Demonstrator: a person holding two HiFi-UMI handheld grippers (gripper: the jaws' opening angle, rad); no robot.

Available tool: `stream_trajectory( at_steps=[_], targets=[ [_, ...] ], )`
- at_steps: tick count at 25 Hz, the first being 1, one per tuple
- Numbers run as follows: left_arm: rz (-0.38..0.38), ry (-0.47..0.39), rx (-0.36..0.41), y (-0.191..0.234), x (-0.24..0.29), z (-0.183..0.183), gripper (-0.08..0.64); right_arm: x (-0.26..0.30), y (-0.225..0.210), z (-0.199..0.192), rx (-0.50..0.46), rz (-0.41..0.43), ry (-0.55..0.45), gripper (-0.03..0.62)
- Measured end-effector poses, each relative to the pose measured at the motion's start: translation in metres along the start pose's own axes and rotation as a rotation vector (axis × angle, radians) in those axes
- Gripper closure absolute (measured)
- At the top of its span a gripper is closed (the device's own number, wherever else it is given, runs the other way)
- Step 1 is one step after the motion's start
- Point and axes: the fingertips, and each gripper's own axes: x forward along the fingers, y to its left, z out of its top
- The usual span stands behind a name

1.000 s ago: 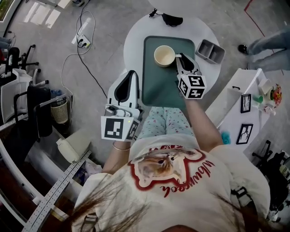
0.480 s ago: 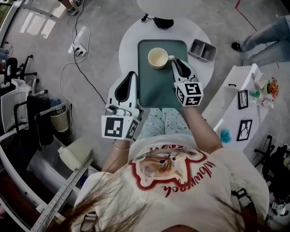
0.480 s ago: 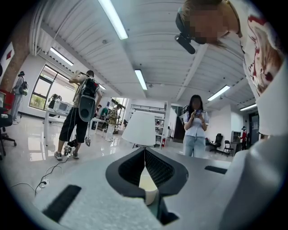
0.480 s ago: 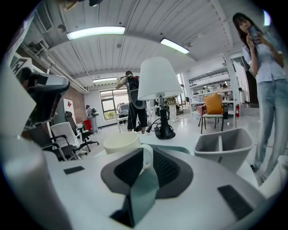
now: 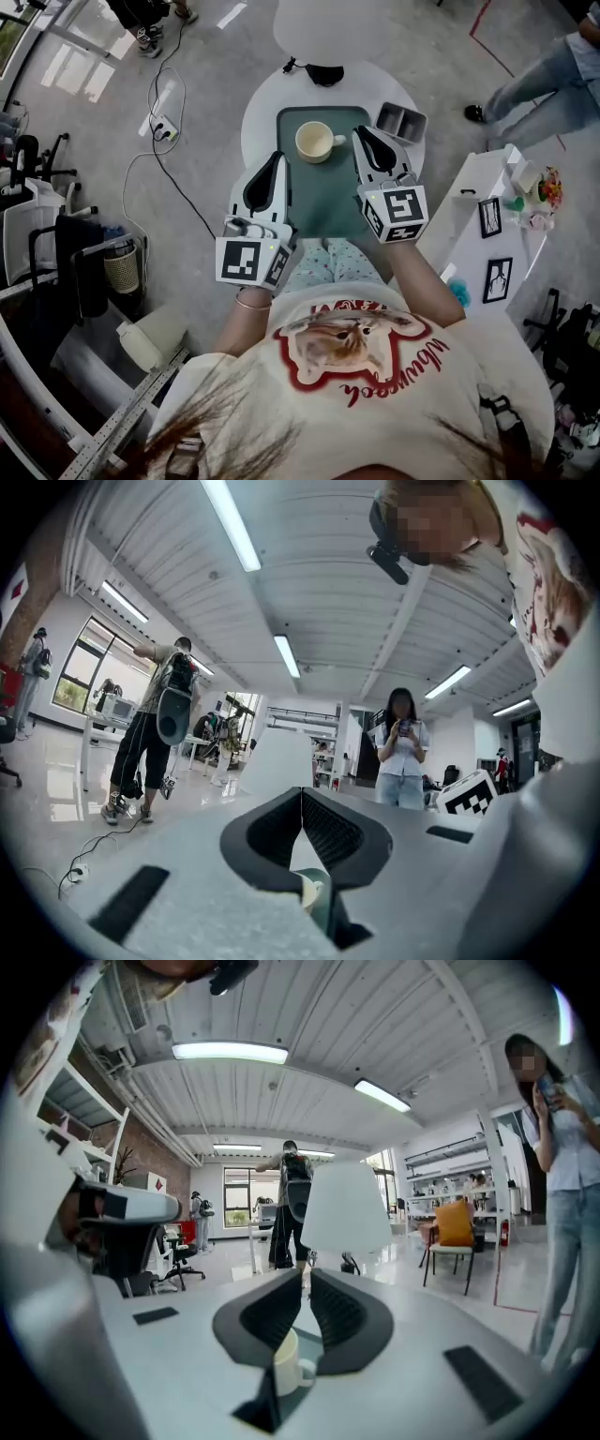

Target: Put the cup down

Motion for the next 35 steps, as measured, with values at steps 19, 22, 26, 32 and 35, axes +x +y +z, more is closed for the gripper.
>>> stream_trajectory(
  at_steps=[19,22,26,32,35],
  targets=[
    [-0.006,-0.082,0.004,-0.029,0.028,0.047,0.546,-0.026,0.022,0.124,-0.116,0.177,-0.222,0.565],
    [-0.002,-0.096,0.021,-0.037,0.028,0.051,0.546,-0.024,0.021,0.122,-0.1,0.199,-0.218,0.565],
    [0.013,-0.11,0.051,-0.043,0.028,0.054,0.546,-0.025,0.02,0.123,-0.095,0.218,-0.229,0.565],
    [0.028,-0.109,0.061,-0.046,0.024,0.052,0.546,-0.032,0.029,0.126,-0.104,0.273,-0.24,0.565],
    [0.02,-0.111,0.066,-0.049,0.018,0.054,0.546,-0.037,0.034,0.128,-0.108,0.278,-0.242,0.565]
  ],
)
